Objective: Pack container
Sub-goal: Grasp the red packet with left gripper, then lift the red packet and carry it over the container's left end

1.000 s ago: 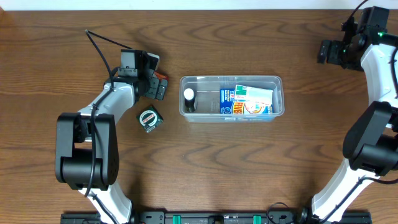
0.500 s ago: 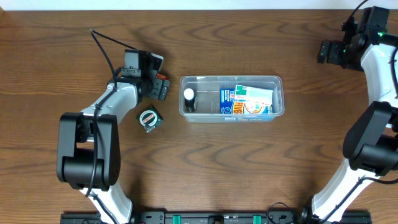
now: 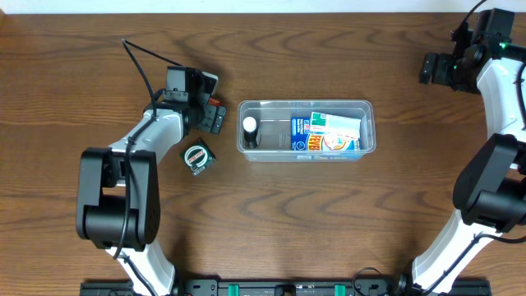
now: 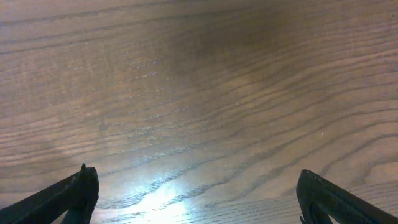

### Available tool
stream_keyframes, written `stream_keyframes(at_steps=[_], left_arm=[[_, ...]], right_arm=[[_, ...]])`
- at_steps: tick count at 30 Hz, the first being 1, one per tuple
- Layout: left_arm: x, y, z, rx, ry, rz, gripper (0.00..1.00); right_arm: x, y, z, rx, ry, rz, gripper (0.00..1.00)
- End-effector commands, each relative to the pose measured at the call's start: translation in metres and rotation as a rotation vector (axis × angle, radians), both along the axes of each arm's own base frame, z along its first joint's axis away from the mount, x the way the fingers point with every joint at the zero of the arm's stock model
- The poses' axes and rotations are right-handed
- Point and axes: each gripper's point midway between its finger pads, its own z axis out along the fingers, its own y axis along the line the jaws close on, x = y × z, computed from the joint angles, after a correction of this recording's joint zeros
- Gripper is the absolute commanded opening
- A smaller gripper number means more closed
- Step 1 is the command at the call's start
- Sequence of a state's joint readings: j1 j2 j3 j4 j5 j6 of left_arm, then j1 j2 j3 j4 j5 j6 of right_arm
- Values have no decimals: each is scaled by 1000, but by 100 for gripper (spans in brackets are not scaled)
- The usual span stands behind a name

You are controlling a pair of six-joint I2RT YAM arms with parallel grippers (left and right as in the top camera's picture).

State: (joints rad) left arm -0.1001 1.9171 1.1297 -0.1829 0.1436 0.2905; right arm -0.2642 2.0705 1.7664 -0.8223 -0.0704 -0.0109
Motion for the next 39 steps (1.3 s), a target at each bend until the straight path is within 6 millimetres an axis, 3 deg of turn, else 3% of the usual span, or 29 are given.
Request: stream_keyframes(at_steps=[1, 5, 10, 15, 19, 28, 33, 39], left_arm=[[-6, 1, -13, 11, 35, -10, 88], [-4, 1, -9, 10, 22, -9, 73], [-4, 1, -9, 10, 21, -9, 62], [-4, 1, -6, 10, 16, -9, 62], [-1, 1, 9, 1, -16, 8, 62], [-3, 4, 84, -47, -139, 90, 61], [-14, 3, 140, -112, -226, 151, 59], [-32, -24, 214, -217, -358, 151, 57]], right_arm=[[0, -4, 2, -2, -6, -13, 99], [1, -3, 2, -2, -6, -12, 99], [0, -4, 2, -2, -6, -13, 99], [1, -4, 2, -1, -6, -13, 99], [0, -4, 2, -2, -5, -13, 99], [1, -4, 2, -1, -6, -12, 99], [1, -3, 2, -2, -6, -12, 99], [1, -3, 2, -2, -6, -12, 99]])
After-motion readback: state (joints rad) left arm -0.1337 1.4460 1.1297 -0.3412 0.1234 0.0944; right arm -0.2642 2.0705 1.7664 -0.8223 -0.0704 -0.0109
